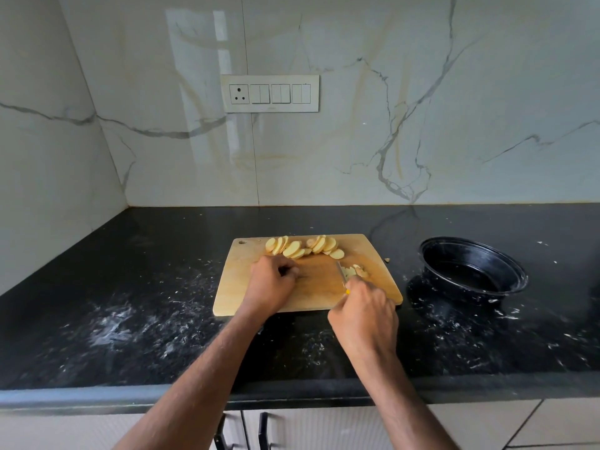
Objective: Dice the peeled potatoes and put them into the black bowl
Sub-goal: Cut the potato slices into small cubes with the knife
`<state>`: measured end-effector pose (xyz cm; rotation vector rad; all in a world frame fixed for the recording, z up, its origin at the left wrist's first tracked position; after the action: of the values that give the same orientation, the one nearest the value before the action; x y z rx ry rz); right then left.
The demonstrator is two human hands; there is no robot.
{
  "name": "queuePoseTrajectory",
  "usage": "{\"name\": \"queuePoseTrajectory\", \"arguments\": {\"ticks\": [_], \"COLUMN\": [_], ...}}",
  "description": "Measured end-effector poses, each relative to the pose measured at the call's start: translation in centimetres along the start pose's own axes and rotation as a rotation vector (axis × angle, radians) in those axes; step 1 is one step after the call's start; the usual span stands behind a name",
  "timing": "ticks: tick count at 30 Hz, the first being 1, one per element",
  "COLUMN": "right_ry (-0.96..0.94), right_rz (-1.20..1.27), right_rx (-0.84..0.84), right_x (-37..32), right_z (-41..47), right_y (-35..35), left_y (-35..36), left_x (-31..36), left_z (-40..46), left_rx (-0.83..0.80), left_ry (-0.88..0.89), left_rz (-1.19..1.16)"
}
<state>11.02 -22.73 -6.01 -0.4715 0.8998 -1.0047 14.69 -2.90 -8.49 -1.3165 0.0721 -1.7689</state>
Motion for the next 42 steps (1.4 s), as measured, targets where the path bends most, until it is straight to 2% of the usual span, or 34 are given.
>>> {"name": "queuePoseTrajectory", "arguments": {"ticks": [5,11,17,21,26,33,42], "right_ry": [-0.110,-0.076,-0.065,-0.080,-0.072,-0.108,-0.394], "right_rz": [0.013,0.035,0.047,0.044,0.061,0.073,0.141], "right_rx": [0.036,0.060,0.057,0.068,0.103,0.110,-0.052], "right_x": [0.2,1.1,1.6,1.6,1.9,1.8,-1.6], "right_z": [1.9,2.5,2.6,2.7,2.7,2.4,1.0], "right_y": [0.2,1.0,1.2,1.4,1.4,1.1,2.1], "left_y": [0.4,2.4,4.7,4.9,2.8,-0.7,-1.0], "left_x": [0.5,3.5,5.4,6.2,5.8,3.3,0.0], "left_z": [0.2,3.1,5.0,4.8,4.4,2.9,2.5], "left_rx": [0.031,0.088,0.054,0.087,0.181,0.213,0.162], "left_ry": [-0.017,-0.009,0.039,0.090,0.053,-0.051,-0.266], "left_rz": [0.033,0.092,0.317,0.393,0.234,0.031,-0.102]}}
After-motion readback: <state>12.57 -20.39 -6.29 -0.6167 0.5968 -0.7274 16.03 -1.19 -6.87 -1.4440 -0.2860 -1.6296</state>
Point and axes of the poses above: each hand's wrist, its own z-axis towards the middle knuckle, its own y-axis out of the palm, x = y × z, the point moved 8 cm from there along z, towards the middle knuckle, and after that the axes turned 10 degrees about x, right-handed, at the moved point
